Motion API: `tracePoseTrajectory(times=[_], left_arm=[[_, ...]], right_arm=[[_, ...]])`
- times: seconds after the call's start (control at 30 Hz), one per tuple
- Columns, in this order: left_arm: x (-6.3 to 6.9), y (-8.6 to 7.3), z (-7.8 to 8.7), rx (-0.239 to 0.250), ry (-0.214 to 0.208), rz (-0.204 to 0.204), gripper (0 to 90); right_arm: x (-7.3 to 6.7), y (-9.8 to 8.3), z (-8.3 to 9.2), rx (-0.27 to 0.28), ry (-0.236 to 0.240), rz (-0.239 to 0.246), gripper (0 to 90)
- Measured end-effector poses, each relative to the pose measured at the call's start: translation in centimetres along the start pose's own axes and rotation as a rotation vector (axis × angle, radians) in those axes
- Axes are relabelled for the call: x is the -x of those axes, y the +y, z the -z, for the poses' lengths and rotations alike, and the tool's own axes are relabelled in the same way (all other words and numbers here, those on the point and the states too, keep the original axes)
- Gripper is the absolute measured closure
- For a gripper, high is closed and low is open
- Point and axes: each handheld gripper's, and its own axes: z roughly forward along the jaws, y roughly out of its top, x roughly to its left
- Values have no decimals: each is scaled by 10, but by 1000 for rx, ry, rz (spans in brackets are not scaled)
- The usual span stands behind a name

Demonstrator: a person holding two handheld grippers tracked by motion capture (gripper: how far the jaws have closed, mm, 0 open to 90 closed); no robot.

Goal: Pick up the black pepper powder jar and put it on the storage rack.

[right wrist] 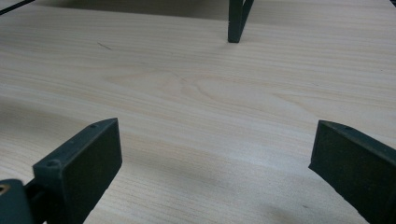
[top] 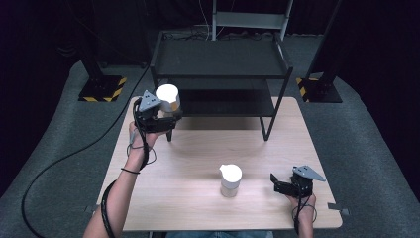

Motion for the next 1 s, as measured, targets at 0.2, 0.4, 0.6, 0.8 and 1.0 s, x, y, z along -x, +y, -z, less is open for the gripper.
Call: tracePoseTrajectory(times=[0.2, 0.4, 0.6, 0.8, 1.0], left_arm=[[-1, 6, 3, 5, 2, -4, 309], [-1, 13, 5, 6, 2, -13, 309], [-2, 19, 7, 3, 3, -21, 309], [-4, 24, 9, 1, 4, -21, 309], [-4, 29, 11, 9, 4, -16, 309]], right_arm=[[0, 0, 0, 0, 1, -2, 11], [1, 0, 0, -1, 2, -3, 10], [0, 1, -1, -7, -1, -4, 10], [0, 1, -1, -6, -2, -6, 10], [0, 1, -1, -8, 0, -7, 10]])
